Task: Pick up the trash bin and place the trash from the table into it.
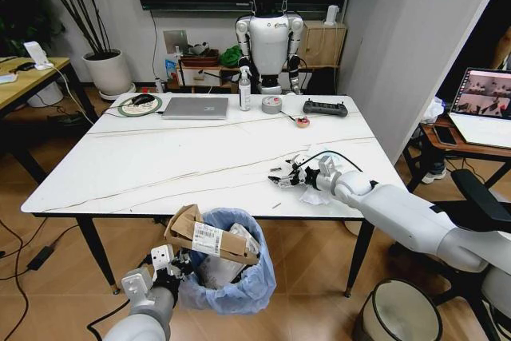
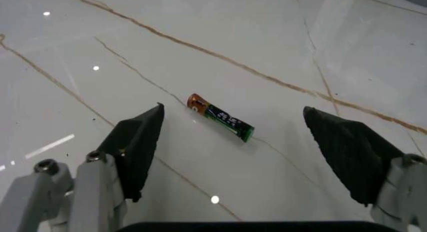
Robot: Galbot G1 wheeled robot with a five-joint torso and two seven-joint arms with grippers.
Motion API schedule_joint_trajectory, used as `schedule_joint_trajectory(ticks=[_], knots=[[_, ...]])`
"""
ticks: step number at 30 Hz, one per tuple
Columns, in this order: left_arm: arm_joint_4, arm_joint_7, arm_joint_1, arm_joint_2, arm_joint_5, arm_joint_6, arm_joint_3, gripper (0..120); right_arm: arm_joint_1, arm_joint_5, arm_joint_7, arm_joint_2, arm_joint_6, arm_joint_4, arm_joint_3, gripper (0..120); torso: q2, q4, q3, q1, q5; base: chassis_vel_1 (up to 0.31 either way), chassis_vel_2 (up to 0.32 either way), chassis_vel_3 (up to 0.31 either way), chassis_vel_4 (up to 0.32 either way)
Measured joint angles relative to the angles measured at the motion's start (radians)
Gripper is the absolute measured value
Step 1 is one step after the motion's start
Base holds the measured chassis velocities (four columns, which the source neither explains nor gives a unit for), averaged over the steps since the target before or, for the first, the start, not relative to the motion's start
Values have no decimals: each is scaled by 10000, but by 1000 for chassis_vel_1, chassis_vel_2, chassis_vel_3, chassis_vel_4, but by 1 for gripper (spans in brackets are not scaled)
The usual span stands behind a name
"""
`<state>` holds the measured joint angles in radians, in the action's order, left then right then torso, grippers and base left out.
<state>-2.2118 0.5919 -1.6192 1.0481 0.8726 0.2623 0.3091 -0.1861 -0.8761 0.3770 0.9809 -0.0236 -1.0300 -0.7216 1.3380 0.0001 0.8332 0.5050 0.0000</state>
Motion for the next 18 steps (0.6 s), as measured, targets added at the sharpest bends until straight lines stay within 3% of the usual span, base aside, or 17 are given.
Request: schedule_joint_trajectory(ticks=[18], knots=[[27, -11, 22, 6, 10, -14, 0, 0, 32, -3, 30, -124, -31, -203, -293, 11, 0, 1, 0, 0, 0, 0, 0, 0, 0]])
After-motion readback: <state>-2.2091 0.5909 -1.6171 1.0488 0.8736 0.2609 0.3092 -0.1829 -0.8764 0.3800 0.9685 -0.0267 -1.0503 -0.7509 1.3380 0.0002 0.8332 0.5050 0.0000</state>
